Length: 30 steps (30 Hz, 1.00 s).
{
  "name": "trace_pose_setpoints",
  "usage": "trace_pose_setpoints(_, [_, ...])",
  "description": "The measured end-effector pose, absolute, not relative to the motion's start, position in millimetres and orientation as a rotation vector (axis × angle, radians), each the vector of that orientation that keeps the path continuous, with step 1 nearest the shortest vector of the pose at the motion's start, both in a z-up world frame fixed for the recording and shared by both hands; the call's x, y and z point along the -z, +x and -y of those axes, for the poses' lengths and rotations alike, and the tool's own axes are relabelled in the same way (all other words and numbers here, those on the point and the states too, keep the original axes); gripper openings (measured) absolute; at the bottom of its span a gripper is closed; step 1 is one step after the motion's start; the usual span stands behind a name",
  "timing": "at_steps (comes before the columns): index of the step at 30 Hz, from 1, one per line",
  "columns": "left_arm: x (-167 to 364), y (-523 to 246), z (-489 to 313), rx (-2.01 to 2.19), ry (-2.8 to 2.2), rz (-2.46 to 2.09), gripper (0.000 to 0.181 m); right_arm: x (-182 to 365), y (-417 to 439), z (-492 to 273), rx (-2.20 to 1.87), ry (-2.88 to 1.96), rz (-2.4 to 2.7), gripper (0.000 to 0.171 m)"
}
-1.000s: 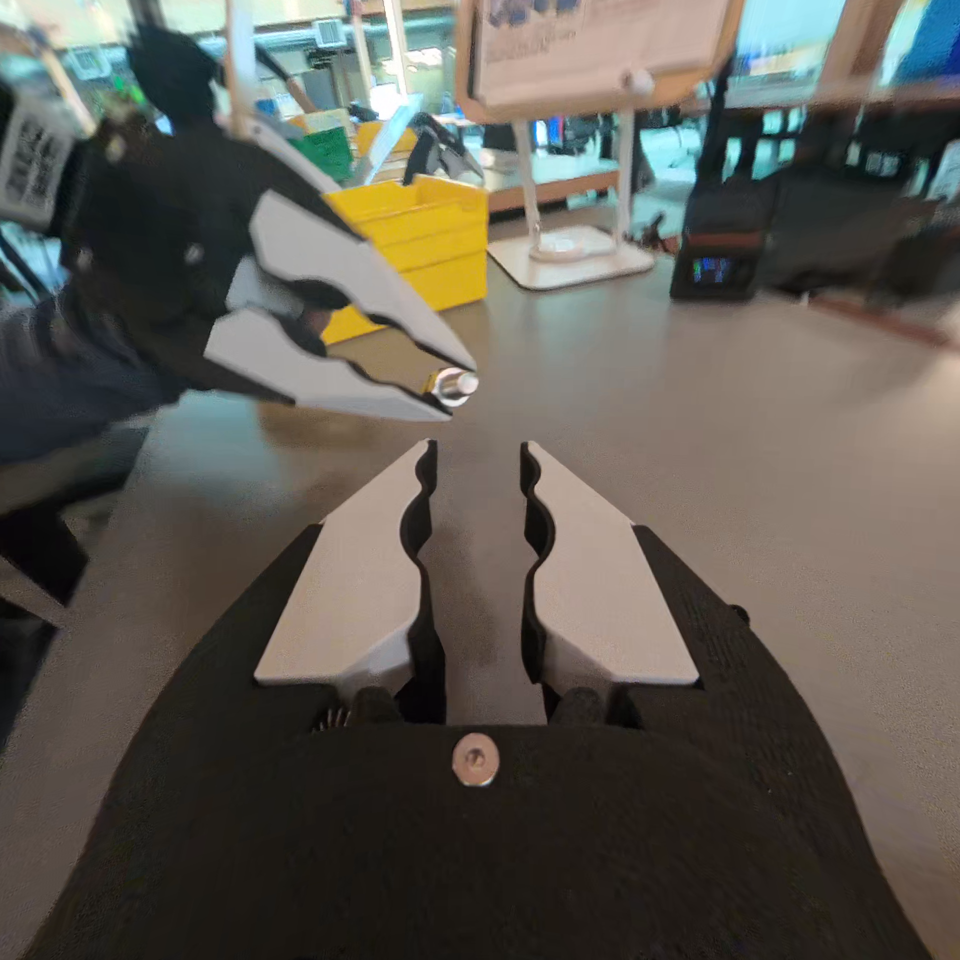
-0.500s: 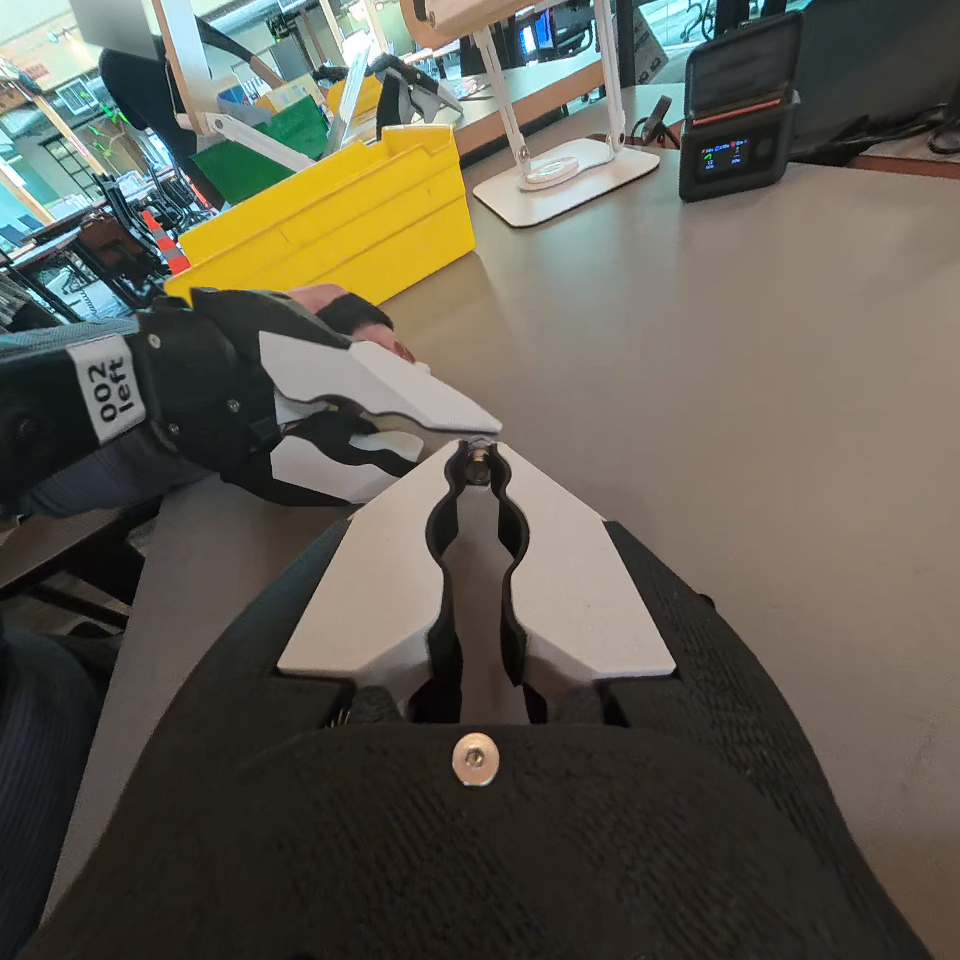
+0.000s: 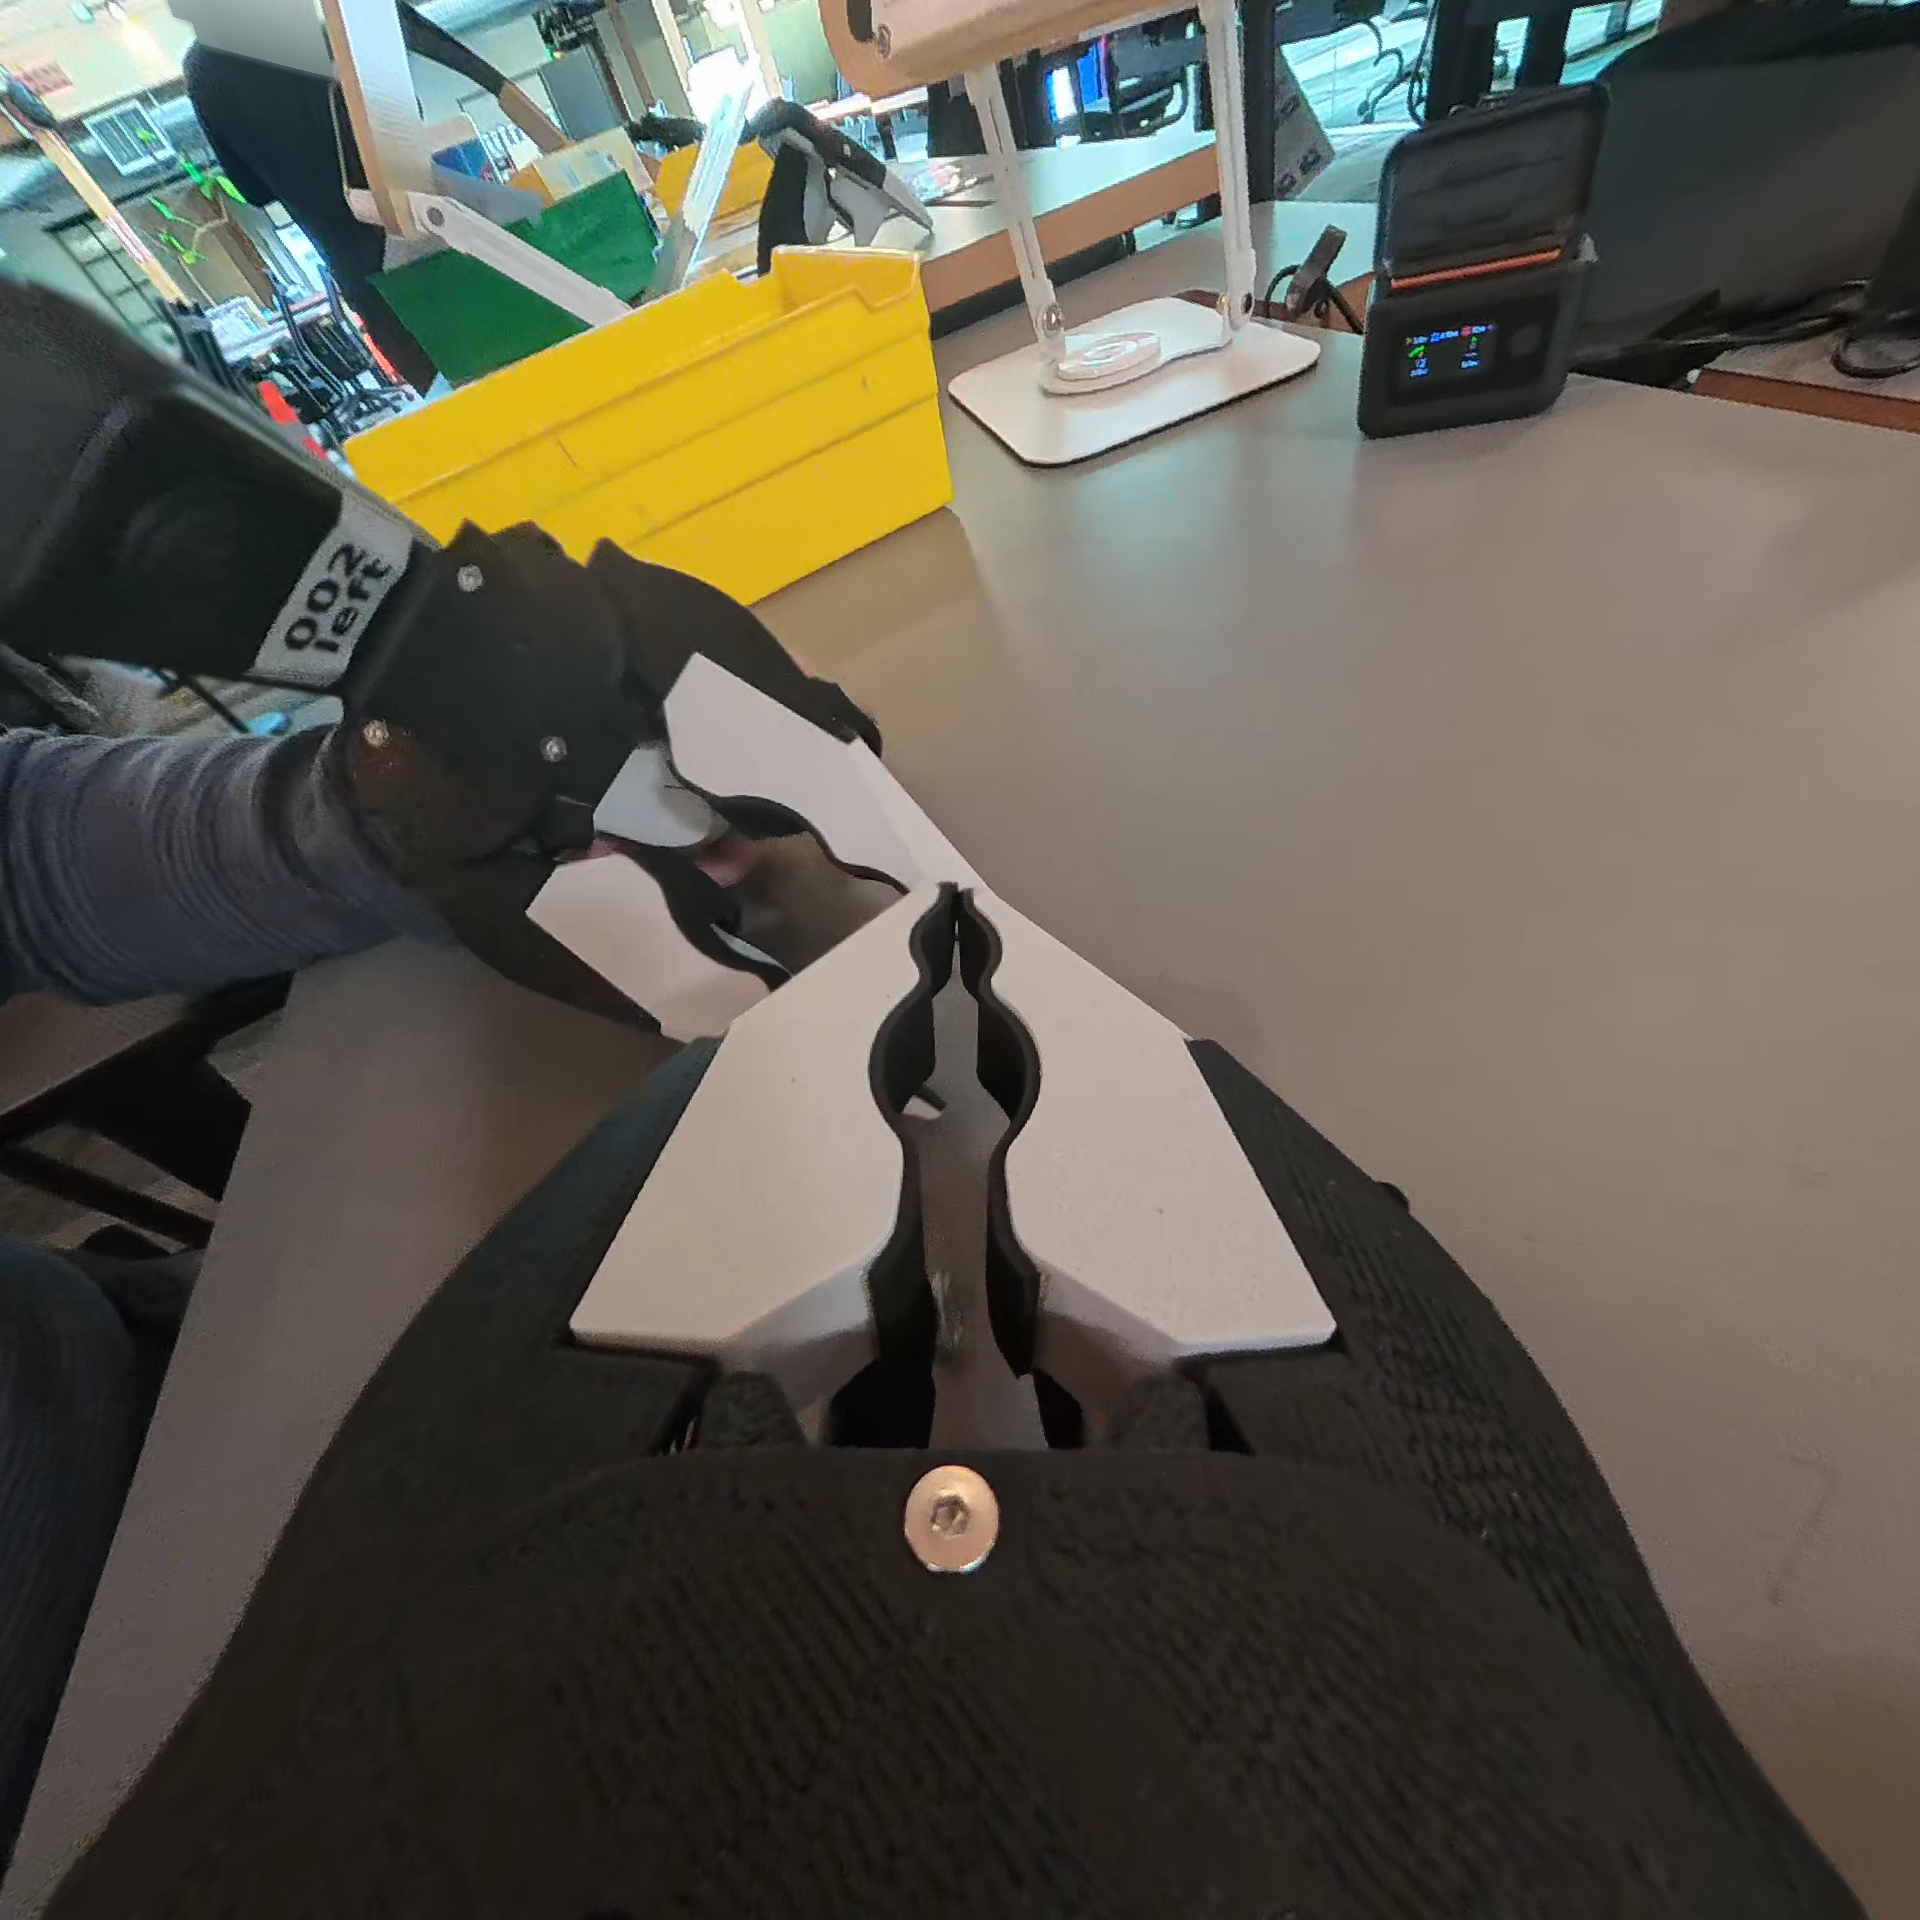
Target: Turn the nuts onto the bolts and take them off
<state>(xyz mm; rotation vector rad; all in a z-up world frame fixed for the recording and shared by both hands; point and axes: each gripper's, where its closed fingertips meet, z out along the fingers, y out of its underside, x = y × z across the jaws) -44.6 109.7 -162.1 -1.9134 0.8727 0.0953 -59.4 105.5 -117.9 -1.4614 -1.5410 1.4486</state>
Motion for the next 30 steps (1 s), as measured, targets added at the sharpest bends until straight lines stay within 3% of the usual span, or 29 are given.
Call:
trace_pose_setpoints(12, [119,-83,-116,-0.303,-1.661,-0.657,0.018,77,-48,-152,-0.733,-1.054,1.161,0.009])
trace_pose_setpoints(19, [95,-85,-110,-0.265,-1.544,-0.605,0.007,95,-35,-120,-0.527,-1.015,1.297,0.016])
trace_pose_setpoints(26, [88,-78,-107,-0.349,-1.494,-0.653,0.006,153,15,-99,-0.616,-1.809,1.398,0.050])
trace_pose_setpoints(30, [87,-70,-105,-0.375,-1.470,-0.694,0.006,162,18,-84,-0.654,-1.902,1.310,0.050])
